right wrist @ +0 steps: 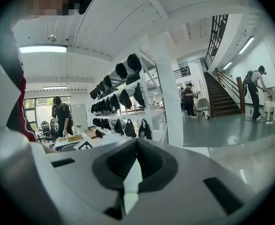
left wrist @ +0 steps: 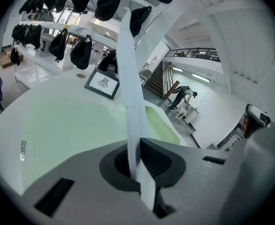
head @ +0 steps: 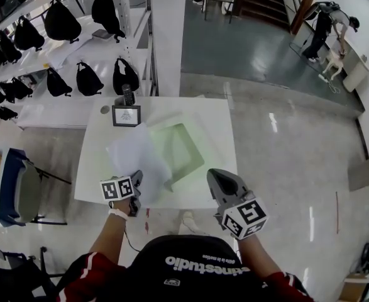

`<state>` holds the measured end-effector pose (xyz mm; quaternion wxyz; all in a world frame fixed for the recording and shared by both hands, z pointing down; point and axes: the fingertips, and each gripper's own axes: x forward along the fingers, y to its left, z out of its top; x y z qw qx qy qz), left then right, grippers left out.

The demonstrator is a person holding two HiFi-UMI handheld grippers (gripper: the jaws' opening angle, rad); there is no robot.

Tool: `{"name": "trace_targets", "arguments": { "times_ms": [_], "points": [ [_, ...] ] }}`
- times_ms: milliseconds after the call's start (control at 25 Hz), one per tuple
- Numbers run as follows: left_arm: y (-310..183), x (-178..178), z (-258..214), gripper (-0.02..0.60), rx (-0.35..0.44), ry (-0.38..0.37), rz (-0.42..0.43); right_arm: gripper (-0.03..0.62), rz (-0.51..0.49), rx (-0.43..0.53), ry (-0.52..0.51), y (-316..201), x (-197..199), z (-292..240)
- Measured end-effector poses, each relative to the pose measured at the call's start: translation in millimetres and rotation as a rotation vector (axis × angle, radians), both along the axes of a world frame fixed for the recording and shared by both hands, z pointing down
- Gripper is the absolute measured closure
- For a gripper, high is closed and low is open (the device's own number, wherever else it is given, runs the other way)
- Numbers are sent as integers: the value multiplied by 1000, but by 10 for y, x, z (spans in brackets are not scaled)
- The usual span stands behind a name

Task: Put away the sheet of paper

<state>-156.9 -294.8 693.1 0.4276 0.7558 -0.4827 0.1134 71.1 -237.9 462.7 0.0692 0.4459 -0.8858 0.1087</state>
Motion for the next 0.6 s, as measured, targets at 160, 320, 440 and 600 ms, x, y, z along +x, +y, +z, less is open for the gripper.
{"name": "trace_targets", "arguments": {
  "times_ms": [160, 320, 440, 600],
  "points": [
    [-6, -26, 253, 575, -63, -39, -2, 590, 5, -2, -2, -29, 35, 18],
    [24, -27, 485, 575, -121, -66, 5, 591, 9, -9, 2, -55, 58, 53],
    [49, -20, 597, 575, -155, -74, 9, 589, 8, -12, 3, -79, 65, 62],
    [27, 54, 665, 575, -177, -67, 13, 591, 9, -13, 10, -115, 97, 50]
  ]
}}
